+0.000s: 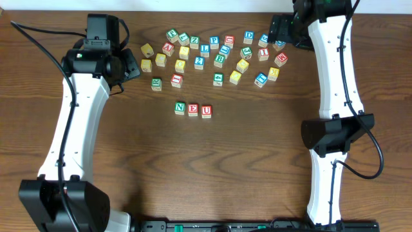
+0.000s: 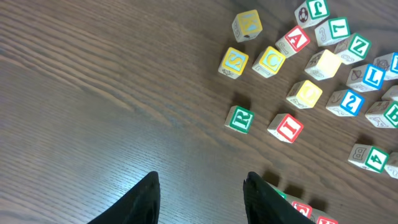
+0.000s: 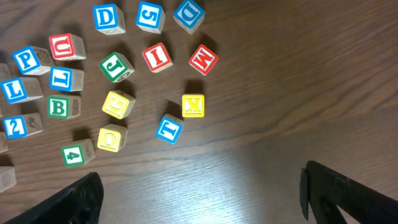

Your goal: Spell out NEURIPS

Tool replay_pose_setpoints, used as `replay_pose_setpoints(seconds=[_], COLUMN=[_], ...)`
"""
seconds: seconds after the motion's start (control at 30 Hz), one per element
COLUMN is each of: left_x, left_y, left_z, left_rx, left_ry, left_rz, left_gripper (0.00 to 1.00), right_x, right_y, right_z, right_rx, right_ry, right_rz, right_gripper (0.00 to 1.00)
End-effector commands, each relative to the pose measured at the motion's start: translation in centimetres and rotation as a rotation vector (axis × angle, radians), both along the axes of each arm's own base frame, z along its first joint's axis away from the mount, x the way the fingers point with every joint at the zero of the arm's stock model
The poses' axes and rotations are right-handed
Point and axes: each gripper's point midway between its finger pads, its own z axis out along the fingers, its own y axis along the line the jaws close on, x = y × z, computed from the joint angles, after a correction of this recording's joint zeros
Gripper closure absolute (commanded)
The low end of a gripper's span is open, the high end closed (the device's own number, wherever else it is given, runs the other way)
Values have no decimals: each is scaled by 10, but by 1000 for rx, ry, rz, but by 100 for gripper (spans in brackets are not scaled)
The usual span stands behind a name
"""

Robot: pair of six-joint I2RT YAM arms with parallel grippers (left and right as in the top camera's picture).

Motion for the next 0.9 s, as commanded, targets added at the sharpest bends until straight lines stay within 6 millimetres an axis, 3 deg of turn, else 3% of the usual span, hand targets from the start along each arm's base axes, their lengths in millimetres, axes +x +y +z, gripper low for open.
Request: replay_pose_setpoints(seconds=[0.0, 0.43, 0.87], left_x=[4, 21, 33], left_y=[-7, -31, -35], left_z=[-8, -40, -116], left_rx=[6, -20, -308], left_ry=[18, 52, 139], left_rz=[-28, -27, 676], left_gripper=[57, 57, 56], right_x=[-3, -4, -7], right_y=[-4, -3, -3], right_z=[5, 4, 3], right_rx=[-6, -3, -5], right_ry=[-4, 2, 15], right_rz=[-21, -19, -19], right_gripper=[2, 1, 1])
